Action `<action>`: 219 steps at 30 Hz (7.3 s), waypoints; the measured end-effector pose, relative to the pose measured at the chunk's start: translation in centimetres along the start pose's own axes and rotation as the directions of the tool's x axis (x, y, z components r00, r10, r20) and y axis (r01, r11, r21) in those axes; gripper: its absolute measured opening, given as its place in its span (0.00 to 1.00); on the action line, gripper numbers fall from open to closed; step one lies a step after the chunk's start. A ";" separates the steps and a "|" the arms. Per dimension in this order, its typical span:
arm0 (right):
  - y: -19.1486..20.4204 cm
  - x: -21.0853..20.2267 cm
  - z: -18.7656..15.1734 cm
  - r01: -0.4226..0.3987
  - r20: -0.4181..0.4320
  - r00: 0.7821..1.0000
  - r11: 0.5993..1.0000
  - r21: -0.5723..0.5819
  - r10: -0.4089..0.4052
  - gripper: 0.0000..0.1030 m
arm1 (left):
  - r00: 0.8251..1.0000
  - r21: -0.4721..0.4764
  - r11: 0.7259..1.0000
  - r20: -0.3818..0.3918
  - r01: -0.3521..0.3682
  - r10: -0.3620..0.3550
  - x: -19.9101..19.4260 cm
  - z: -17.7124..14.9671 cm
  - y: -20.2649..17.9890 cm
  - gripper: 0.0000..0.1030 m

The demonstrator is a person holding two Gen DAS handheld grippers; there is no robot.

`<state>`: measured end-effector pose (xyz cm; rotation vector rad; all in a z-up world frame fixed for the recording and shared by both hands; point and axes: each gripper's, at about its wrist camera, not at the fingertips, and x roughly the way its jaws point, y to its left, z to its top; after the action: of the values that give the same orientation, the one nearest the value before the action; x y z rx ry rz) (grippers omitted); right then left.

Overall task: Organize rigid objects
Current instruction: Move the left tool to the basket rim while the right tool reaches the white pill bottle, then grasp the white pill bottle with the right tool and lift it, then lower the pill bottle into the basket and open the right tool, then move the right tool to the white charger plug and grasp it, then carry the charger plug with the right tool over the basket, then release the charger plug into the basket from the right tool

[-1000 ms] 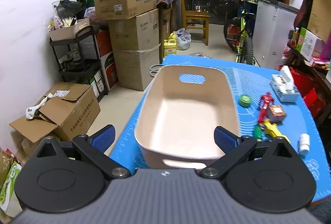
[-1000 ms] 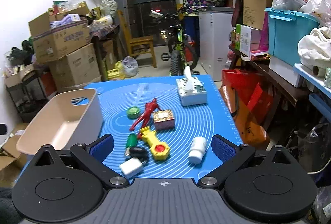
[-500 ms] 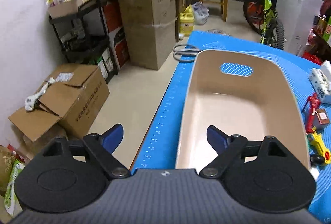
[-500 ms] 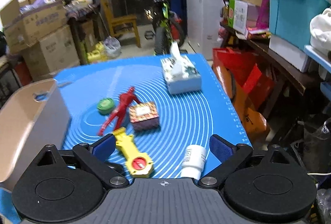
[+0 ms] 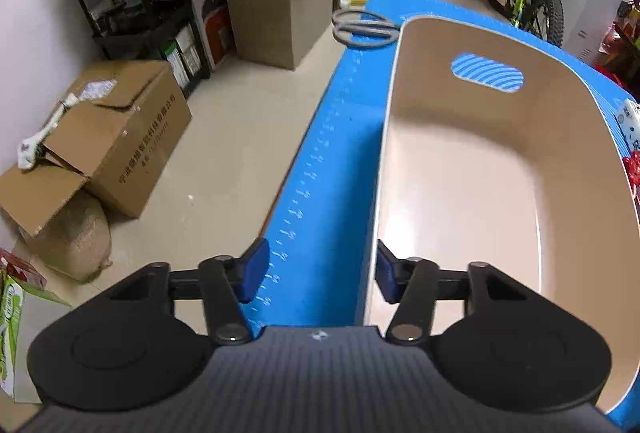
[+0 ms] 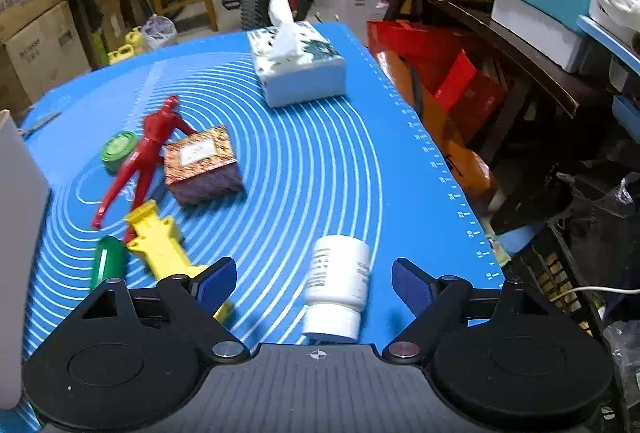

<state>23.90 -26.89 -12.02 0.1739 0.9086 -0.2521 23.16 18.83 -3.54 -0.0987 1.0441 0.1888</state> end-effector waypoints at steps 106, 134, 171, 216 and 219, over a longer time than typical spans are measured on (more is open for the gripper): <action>23.0 -10.7 3.0 -0.442 0.035 0.876 0.829 -0.342 0.481 0.70 | 0.997 0.068 0.997 -0.069 0.035 -0.031 1.6 0.1 -1.8 0.06; 11.5 -2.5 -5.9 -0.146 -0.082 0.986 0.989 0.009 0.146 0.72 | 0.997 0.063 0.997 -0.068 0.038 -0.033 1.6 0.0 -1.6 0.06; 12.4 -8.9 -2.5 -0.246 0.172 0.955 0.969 0.015 0.240 0.58 | 0.997 0.060 0.997 -0.068 0.038 -0.034 1.9 -0.3 -1.7 0.06; 32.7 -3.9 -0.8 -0.428 -0.199 0.904 0.793 -0.433 0.380 0.58 | 0.997 0.058 0.998 -0.070 0.039 -0.035 2.0 -0.3 -1.7 0.05; 32.3 -4.4 -0.8 -0.432 -0.178 0.902 0.797 -0.423 0.394 0.64 | 0.997 0.053 0.998 -0.069 0.041 -0.037 2.0 -0.2 -1.6 0.05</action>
<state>30.05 4.85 -7.62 -0.0571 0.9623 0.3845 24.25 17.42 -5.37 -0.0765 1.1135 0.1221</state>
